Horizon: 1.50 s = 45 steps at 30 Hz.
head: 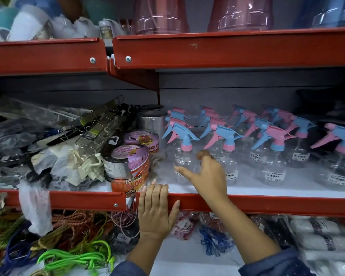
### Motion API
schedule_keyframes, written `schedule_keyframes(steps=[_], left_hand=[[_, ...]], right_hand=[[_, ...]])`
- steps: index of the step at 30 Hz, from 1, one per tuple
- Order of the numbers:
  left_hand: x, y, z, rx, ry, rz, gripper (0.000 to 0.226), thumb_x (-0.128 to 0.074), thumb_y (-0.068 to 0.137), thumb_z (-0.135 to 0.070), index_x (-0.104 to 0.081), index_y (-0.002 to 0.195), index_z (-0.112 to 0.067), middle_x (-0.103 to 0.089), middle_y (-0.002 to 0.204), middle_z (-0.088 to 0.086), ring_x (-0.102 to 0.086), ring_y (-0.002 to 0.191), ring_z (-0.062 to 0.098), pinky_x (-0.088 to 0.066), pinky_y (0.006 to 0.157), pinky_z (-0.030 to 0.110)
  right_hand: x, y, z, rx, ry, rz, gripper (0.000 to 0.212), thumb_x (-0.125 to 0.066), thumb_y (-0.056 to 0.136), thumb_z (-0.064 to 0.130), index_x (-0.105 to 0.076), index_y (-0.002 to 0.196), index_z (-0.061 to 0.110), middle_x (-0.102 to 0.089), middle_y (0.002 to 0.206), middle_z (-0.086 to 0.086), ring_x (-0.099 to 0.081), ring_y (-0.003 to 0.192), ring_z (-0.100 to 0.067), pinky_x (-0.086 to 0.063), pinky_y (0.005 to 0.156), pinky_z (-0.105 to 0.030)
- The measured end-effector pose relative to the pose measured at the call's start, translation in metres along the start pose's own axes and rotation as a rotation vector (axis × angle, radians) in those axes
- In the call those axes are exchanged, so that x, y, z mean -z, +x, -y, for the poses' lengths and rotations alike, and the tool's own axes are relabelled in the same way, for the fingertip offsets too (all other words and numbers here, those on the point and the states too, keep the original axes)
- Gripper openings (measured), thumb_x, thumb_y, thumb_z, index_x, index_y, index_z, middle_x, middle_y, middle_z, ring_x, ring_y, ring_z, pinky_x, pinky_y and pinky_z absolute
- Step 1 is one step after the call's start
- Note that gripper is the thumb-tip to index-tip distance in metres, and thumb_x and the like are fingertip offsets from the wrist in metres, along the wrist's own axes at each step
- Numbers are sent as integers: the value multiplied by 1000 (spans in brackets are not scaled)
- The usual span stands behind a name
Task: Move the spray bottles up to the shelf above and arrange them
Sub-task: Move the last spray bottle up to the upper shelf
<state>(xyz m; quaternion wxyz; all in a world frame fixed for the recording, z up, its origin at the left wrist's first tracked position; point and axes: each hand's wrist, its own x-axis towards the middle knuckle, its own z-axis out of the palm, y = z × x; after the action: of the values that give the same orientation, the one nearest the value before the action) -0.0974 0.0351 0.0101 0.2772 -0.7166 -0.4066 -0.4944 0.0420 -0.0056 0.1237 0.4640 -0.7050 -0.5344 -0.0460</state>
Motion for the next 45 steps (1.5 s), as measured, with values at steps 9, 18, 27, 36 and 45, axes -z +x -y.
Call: schedule_keyframes(steps=[9, 18, 27, 36, 45], left_hand=[[1, 0, 0, 10, -11, 25, 50, -30, 97, -47, -50, 118, -7, -58, 117, 13, -44, 121, 30, -13, 118, 39], [1, -1, 0, 3, -20, 25, 50, -32, 97, -47, -50, 120, -7, -57, 119, 13, -44, 122, 31, -16, 118, 41], [1, -1, 0, 1, -35, 14, 49, -30, 97, -47, -50, 120, -7, -60, 116, 14, -44, 122, 30, -17, 117, 41], [-1, -3, 1, -17, -48, -9, 49, -31, 97, -47, -50, 120, -7, -62, 115, 14, -45, 122, 30, -18, 117, 41], [7, -5, 0, 4, -64, 51, 50, -32, 97, -48, -51, 121, -8, -62, 118, 14, -45, 121, 29, -20, 115, 40]], right_hand=[[0, 0, -5, -38, 86, 61, 72, -69, 67, 66, -53, 117, 16, -65, 116, -3, -63, 102, -24, -54, 79, -39], [0, 4, -13, -85, 262, 204, 61, -71, 77, 50, -49, 124, 17, -59, 127, -3, -56, 117, -25, -50, 92, -42], [-1, 2, -3, -116, 70, 161, 88, -74, 58, 68, -44, 124, 19, -61, 123, -6, -62, 103, -27, -51, 75, -34], [1, 4, -7, -54, 25, 273, 73, -66, 76, 59, -38, 129, 17, -65, 115, -12, -62, 101, -32, -53, 80, -43], [5, 0, -10, -66, 168, 283, 89, -68, 75, 58, -28, 145, 18, -52, 140, -8, -51, 124, -29, -46, 93, -38]])
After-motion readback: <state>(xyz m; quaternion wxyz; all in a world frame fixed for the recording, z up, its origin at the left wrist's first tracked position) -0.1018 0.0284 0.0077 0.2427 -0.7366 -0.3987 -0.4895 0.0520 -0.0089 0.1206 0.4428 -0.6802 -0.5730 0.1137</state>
